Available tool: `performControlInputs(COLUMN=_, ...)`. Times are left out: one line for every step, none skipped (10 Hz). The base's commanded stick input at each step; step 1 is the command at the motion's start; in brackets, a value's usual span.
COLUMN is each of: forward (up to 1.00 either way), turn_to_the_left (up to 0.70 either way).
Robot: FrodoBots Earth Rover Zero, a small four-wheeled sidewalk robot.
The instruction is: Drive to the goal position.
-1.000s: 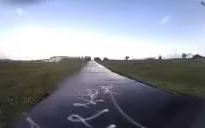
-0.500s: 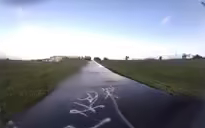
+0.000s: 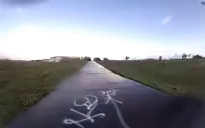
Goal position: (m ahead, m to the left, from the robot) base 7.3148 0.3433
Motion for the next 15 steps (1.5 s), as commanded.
performControlInputs(forward=0.45, turn_to_the_left=0.0)
performControlInputs(forward=0.45, turn_to_the_left=0.0)
performControlInputs(forward=0.45, turn_to_the_left=0.0)
performControlInputs(forward=0.45, turn_to_the_left=0.0)
performControlInputs(forward=0.45, turn_to_the_left=0.0)
performControlInputs(forward=0.45, turn_to_the_left=0.0)
performControlInputs(forward=0.45, turn_to_the_left=0.0)
performControlInputs(forward=0.45, turn_to_the_left=0.0)
performControlInputs(forward=0.45, turn_to_the_left=0.0)
performControlInputs(forward=0.45, turn_to_the_left=0.0)
performControlInputs(forward=0.45, turn_to_the_left=0.0)
performControlInputs(forward=0.45, turn_to_the_left=0.0)
performControlInputs(forward=0.45, turn_to_the_left=0.0)
performControlInputs(forward=0.45, turn_to_the_left=0.0)
performControlInputs(forward=0.45, turn_to_the_left=0.0)
